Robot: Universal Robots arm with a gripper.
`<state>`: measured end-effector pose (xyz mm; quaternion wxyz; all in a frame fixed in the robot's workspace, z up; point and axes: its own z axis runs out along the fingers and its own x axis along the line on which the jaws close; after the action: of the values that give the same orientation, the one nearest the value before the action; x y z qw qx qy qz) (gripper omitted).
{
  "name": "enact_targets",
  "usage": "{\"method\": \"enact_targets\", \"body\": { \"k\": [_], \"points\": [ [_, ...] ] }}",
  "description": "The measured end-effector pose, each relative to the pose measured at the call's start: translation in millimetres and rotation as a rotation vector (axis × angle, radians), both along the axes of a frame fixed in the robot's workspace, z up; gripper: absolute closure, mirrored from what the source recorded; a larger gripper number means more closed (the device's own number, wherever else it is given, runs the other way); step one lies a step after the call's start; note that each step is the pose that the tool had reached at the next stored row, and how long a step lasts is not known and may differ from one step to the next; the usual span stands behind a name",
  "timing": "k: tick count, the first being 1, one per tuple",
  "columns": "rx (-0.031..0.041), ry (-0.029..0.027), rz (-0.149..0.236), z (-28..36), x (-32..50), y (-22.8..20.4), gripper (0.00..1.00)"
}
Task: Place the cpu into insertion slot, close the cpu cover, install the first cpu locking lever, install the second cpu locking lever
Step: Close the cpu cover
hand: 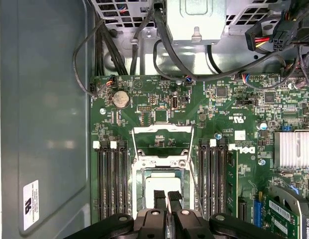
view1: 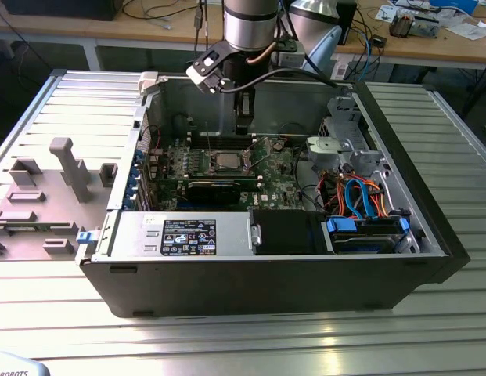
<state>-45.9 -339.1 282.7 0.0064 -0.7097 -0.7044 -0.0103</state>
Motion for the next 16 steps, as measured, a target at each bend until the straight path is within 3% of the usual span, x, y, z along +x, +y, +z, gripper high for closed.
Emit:
{"method": "enact_targets", "body": {
  "k": [6, 16],
  "points": [
    [-0.0029, 0.0001, 0.001, -0.2, 3.8, 0.0, 0.84],
    [-0.0034, 0.0003, 0.001, -0.3, 19.0, 0.0, 0.84]
  ]
}}
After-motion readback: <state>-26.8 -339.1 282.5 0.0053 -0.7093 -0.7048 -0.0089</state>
